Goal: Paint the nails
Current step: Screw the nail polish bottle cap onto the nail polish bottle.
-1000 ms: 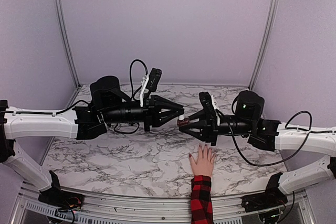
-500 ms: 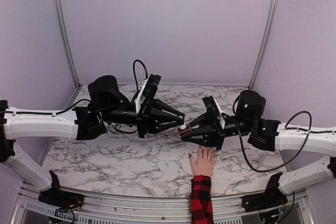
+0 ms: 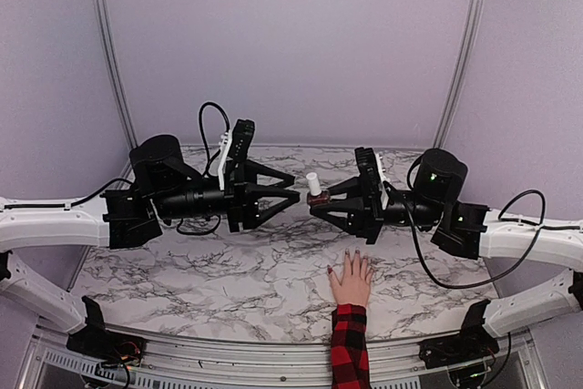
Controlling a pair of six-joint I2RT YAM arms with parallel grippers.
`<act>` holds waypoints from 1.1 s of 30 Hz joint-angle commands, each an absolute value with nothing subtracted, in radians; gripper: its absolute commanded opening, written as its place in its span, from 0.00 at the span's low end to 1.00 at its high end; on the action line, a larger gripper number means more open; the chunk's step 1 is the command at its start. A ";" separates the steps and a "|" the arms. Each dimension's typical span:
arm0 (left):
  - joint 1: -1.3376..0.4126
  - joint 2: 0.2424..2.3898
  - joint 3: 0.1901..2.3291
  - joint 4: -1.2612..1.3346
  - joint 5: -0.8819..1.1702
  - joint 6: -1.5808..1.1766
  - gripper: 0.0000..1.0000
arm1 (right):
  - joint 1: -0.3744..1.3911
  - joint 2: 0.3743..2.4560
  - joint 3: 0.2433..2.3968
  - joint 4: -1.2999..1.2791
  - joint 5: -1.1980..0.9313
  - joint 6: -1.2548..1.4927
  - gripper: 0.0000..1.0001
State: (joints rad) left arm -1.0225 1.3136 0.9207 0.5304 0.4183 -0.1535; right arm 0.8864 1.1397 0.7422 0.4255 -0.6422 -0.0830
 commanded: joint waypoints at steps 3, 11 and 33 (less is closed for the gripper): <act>-1.019 1.271 0.891 0.570 0.166 -0.253 0.47 | 0.896 1.143 0.781 0.428 -0.312 -0.078 0.00; -1.042 1.356 0.957 0.621 0.025 -0.344 0.47 | 0.945 1.184 0.805 0.385 -0.062 -0.099 0.00; -1.058 1.518 1.065 0.635 -0.046 -0.448 0.42 | 0.992 1.235 0.842 0.340 0.055 -0.115 0.00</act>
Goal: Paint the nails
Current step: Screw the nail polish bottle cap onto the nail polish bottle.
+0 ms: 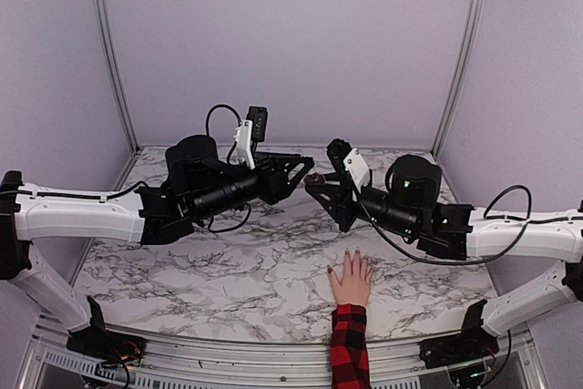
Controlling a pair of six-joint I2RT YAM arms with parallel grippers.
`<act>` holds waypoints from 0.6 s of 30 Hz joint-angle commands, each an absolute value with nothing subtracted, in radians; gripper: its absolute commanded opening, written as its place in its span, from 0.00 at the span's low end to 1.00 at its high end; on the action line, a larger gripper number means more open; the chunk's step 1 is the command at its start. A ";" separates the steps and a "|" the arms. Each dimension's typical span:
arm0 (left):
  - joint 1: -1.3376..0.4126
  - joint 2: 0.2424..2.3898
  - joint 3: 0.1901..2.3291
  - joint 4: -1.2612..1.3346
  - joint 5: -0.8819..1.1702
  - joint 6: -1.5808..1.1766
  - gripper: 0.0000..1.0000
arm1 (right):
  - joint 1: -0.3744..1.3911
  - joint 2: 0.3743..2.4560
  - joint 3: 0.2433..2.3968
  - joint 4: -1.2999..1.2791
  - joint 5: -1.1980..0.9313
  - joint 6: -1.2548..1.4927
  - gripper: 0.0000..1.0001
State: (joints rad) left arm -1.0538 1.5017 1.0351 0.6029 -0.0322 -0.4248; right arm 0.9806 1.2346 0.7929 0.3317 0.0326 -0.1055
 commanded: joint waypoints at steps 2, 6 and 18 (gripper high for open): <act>-1.058 1.526 1.069 0.636 -0.036 -0.450 0.41 | 0.993 1.235 0.842 0.340 0.054 -0.117 0.00; -1.058 1.529 1.068 0.637 -0.033 -0.453 0.34 | 0.995 1.235 0.842 0.340 0.056 -0.120 0.00; -1.058 1.535 1.042 0.677 0.036 -0.466 0.09 | 0.990 1.201 0.836 0.397 0.014 -0.124 0.00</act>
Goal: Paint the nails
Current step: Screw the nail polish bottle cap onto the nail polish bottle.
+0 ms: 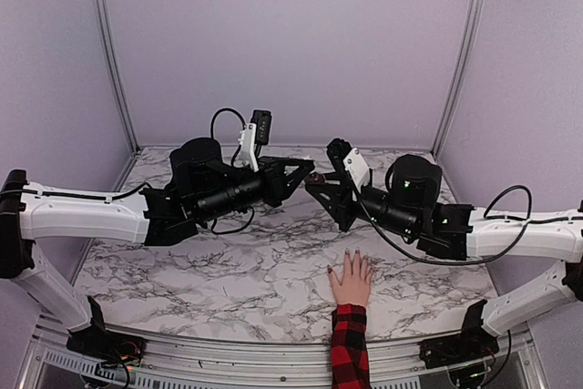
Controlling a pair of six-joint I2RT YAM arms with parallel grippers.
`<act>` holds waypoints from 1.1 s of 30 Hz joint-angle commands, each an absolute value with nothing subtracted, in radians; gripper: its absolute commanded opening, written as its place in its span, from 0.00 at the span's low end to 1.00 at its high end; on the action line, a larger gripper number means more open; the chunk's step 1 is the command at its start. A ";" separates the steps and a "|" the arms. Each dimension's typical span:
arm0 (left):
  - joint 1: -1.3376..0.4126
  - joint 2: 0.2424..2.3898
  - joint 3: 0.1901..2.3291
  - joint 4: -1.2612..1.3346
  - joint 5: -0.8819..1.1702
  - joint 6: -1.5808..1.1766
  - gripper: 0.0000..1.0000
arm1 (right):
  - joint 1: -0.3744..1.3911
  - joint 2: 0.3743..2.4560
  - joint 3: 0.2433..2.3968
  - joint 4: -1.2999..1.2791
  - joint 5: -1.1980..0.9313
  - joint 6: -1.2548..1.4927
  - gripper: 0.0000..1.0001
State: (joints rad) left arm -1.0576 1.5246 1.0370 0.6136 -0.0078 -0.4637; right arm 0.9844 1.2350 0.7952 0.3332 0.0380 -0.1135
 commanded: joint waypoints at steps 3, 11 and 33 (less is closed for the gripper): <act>-1.058 1.532 1.020 0.707 0.058 -0.467 0.07 | 0.980 1.188 0.835 0.421 -0.051 -0.117 0.00; -1.056 1.526 0.983 0.733 0.177 -0.420 0.04 | 0.897 1.153 0.822 0.497 -0.328 -0.054 0.00; -1.032 1.614 0.996 0.733 0.783 -0.226 0.06 | 0.856 1.127 0.861 0.625 -0.939 -0.007 0.00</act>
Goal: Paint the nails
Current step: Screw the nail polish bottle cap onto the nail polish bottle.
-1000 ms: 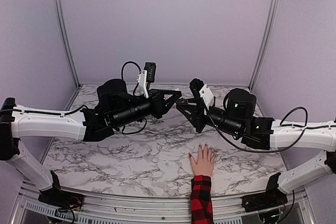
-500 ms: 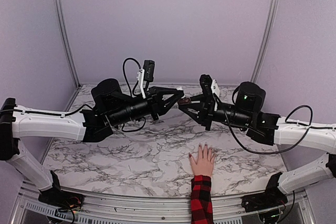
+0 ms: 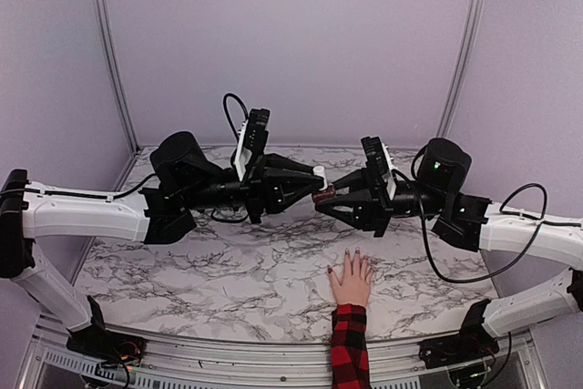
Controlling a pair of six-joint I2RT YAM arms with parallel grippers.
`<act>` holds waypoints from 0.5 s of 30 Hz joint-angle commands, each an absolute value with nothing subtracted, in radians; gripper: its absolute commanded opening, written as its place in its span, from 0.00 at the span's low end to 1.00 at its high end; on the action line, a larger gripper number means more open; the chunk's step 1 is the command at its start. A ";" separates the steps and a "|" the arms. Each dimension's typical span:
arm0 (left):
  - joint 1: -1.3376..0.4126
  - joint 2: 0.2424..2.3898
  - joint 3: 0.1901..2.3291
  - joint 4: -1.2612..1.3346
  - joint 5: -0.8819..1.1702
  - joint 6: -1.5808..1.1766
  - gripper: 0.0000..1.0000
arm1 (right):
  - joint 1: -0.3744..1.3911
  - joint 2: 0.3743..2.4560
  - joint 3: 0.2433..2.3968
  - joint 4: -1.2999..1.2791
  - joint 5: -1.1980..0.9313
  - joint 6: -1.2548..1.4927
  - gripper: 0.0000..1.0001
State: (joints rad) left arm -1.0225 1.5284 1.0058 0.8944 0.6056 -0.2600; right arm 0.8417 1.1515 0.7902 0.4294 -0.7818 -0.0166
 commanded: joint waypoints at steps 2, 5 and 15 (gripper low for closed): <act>-1.027 1.624 1.000 0.733 0.830 -0.219 0.06 | 0.857 1.131 0.866 0.635 -0.968 0.023 0.00; -1.014 1.636 1.008 0.733 0.895 -0.222 0.07 | 0.857 1.138 0.876 0.648 -1.015 0.044 0.00; -0.973 1.605 1.004 0.730 0.876 -0.248 0.22 | 0.857 1.155 0.877 0.621 -1.023 0.037 0.00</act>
State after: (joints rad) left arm -0.9936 1.5742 1.0462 0.9073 0.8848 -0.2390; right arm 0.8429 1.1797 0.7902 0.4461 -1.0092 0.0509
